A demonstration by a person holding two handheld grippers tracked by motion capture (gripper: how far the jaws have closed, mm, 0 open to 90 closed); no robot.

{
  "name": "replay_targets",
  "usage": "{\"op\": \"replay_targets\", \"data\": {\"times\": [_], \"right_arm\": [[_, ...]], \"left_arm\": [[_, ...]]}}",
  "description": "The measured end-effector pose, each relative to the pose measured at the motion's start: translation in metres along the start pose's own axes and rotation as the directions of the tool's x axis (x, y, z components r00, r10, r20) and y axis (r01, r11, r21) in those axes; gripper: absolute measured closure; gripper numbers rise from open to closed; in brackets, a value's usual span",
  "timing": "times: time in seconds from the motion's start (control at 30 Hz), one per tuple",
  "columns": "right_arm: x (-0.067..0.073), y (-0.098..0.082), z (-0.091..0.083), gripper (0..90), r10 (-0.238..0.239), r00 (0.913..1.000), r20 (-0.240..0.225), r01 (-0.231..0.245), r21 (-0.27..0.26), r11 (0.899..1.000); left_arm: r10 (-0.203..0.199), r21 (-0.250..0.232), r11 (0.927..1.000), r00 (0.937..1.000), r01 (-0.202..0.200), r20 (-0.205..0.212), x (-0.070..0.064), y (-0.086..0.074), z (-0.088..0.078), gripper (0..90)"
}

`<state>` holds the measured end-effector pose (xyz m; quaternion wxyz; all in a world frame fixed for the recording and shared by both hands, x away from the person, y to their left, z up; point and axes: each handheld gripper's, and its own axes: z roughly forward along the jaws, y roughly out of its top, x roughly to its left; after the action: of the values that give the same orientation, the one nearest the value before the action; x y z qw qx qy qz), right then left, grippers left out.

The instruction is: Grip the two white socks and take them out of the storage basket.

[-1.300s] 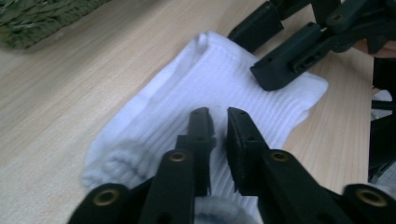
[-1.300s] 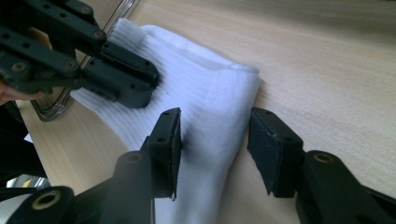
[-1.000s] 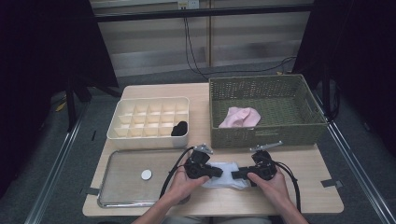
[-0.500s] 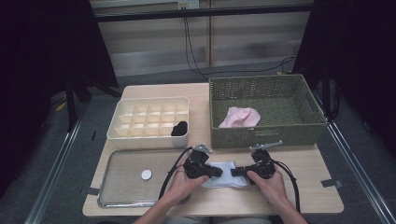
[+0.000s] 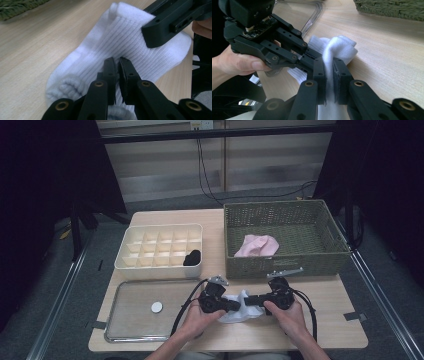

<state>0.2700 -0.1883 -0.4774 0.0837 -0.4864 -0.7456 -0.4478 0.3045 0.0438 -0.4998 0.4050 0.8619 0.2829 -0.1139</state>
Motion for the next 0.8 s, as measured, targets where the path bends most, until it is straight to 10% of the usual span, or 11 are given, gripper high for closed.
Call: {"op": "replay_targets", "data": {"times": [0.53, 0.8], "right_arm": [[-0.015, -0.005, -0.011, 82.6, 0.009, 0.9994, 0.035, -0.009, 0.014, 1.000], [-0.021, -0.005, -0.016, 82.5, 0.023, 0.9986, 0.047, -0.024, 0.019, 1.000]], "left_arm": [[0.014, -0.050, 0.9987, 0.9996, -0.012, 0.025, -0.010, 0.010, -0.021, 67.4], [0.044, -0.021, 0.9988, 0.9973, -0.045, -0.058, -0.006, 0.004, -0.040, 59.4]]}}
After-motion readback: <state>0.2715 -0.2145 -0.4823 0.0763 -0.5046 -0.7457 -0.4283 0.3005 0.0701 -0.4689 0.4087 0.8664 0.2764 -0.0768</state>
